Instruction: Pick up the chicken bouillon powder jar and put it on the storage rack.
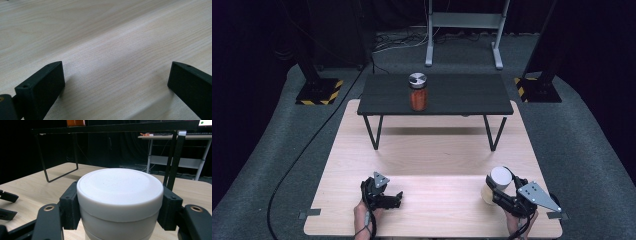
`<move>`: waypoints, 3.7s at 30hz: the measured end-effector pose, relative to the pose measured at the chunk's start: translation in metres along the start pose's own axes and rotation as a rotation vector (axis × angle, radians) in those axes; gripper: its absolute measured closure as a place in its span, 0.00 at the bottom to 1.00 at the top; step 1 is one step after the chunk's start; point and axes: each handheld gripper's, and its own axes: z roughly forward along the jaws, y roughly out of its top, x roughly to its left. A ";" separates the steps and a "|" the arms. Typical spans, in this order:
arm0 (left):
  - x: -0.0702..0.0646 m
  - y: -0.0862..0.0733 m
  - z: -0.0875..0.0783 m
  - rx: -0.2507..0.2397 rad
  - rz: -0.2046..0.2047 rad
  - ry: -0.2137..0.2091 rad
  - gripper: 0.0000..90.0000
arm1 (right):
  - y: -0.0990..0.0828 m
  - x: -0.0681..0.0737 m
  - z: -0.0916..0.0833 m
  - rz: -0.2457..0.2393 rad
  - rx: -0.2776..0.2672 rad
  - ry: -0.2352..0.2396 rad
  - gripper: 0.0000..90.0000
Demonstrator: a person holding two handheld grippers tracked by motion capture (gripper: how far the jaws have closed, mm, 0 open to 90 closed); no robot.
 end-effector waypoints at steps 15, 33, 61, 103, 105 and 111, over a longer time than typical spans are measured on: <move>0.000 0.000 0.000 0.000 0.001 -0.001 0.01 | 0.020 -0.003 0.009 -0.022 -0.021 0.013 0.37; 0.000 0.000 0.000 0.000 0.001 -0.002 0.01 | 0.049 -0.012 0.027 -0.044 -0.014 0.041 0.37; 0.001 0.000 0.000 -0.001 0.005 -0.005 0.01 | 0.081 -0.019 0.049 -0.081 -0.013 0.053 0.37; 0.001 0.000 0.000 -0.002 0.004 -0.005 0.01 | 0.123 -0.026 0.079 -0.104 -0.017 0.057 0.37; 0.001 0.000 0.000 -0.002 0.005 -0.006 0.01 | 0.125 -0.026 0.081 -0.099 -0.014 0.058 0.37; 0.001 0.000 0.000 -0.002 0.005 -0.006 0.01 | 0.130 -0.026 0.088 -0.099 -0.013 0.059 0.37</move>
